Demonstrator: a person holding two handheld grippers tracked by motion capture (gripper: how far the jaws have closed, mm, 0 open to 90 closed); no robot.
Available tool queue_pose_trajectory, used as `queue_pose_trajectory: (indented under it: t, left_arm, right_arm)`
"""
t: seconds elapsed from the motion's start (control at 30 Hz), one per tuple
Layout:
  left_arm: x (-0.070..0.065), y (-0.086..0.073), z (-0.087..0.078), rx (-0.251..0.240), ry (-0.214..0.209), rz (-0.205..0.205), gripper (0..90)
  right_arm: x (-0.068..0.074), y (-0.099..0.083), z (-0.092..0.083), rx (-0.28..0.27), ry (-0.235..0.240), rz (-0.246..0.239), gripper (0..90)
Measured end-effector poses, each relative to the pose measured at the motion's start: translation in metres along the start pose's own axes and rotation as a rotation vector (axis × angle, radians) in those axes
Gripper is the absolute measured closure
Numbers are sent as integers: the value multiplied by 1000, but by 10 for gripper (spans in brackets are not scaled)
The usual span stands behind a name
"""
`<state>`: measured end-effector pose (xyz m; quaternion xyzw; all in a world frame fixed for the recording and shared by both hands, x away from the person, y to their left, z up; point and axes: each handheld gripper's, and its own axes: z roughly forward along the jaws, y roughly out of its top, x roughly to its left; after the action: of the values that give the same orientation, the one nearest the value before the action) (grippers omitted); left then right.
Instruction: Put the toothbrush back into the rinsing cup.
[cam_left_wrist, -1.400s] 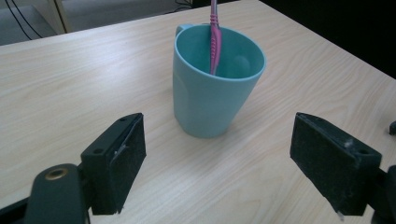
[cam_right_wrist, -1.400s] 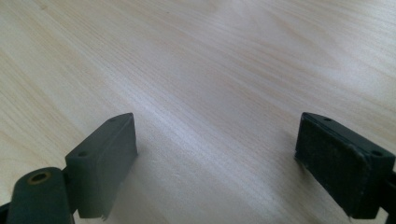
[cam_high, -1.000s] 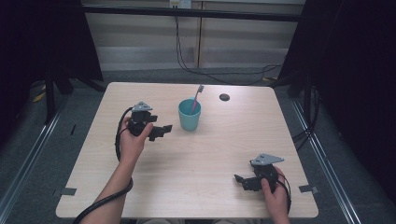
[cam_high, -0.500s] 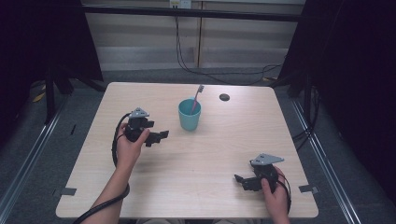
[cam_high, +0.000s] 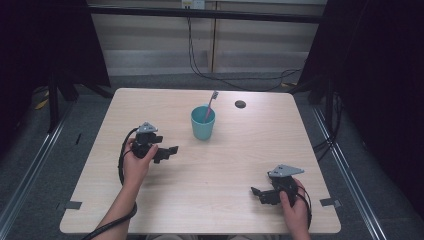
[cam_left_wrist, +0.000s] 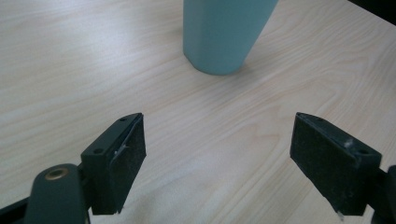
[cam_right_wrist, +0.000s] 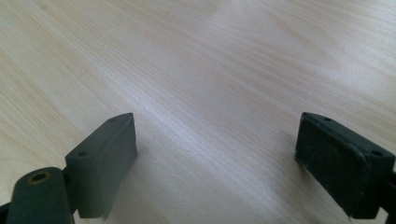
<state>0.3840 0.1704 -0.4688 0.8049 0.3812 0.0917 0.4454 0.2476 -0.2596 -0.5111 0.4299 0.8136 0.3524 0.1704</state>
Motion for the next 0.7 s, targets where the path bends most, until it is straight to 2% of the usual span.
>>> queue_pose_trajectory:
  t: [0.7]
  left_arm:
    - [3,-32,5,51,13,-11,184]
  right_arm:
    - [0,0,0,0,0,0,121]
